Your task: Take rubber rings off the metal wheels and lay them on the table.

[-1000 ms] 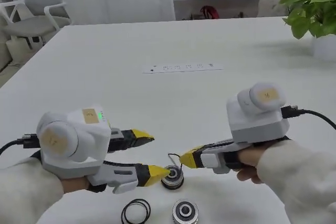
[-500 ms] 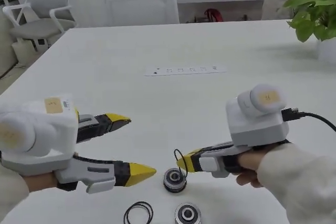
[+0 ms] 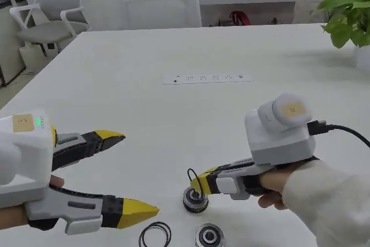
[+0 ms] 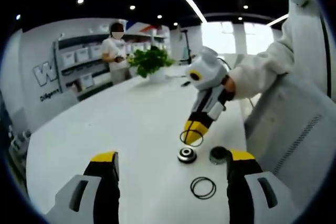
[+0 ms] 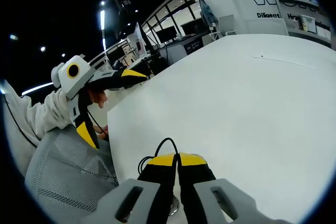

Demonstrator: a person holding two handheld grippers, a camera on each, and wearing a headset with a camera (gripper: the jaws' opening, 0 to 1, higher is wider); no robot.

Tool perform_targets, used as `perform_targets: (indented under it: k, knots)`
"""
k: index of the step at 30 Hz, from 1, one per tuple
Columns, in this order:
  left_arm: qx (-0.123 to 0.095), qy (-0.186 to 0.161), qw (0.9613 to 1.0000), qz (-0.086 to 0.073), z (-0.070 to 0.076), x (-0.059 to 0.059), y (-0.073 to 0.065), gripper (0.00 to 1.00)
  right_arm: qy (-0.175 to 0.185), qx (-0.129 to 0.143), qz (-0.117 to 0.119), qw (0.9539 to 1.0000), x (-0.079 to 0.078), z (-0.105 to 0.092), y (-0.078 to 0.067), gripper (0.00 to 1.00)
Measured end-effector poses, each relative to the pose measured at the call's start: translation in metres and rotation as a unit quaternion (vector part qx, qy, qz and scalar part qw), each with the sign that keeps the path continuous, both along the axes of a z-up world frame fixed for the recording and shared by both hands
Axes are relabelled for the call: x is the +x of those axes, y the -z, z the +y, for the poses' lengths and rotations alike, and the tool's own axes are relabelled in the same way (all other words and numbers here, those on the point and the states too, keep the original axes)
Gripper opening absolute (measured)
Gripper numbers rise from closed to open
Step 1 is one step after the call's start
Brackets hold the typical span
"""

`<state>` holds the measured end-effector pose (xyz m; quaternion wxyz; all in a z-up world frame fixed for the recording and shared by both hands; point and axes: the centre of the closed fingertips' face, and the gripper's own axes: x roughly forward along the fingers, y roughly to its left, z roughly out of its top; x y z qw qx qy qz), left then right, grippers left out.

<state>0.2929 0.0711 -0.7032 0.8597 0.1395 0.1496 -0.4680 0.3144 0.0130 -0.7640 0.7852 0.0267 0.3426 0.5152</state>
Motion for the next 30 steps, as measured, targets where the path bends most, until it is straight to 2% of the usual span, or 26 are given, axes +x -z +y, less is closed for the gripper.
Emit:
perform_targets:
  k: [8, 11, 14, 21, 25, 30]
  knots:
    - [0.016, -0.018, 0.9997, 0.011, 0.018, -0.008, 0.009, 0.89, -0.022, -0.011, 0.001, 0.9997, -0.011, 0.008, 0.006, 0.00]
    - [0.009, -0.027, 0.9995, 0.014, 0.025, -0.011, 0.010, 0.91, -0.030, -0.016, 0.002, 0.9994, -0.015, 0.011, 0.009, 0.00]
    - [0.013, -0.033, 0.9992, 0.018, 0.031, -0.014, 0.013, 0.91, -0.040, -0.022, 0.003, 0.9989, -0.019, 0.013, 0.012, 0.00]
    - [0.003, -0.038, 0.9990, 0.024, 0.034, -0.015, 0.014, 0.93, -0.056, -0.040, -0.001, 0.9976, -0.026, 0.018, 0.019, 0.00]
    - [0.011, -0.038, 0.9988, 0.030, 0.034, -0.016, 0.019, 0.93, -0.066, -0.052, -0.005, 0.9965, -0.030, 0.021, 0.024, 0.00]
    - [0.016, -0.024, 0.9990, 0.035, 0.028, -0.021, 0.022, 0.92, -0.076, -0.066, -0.009, 0.9949, -0.034, 0.022, 0.030, 0.00]
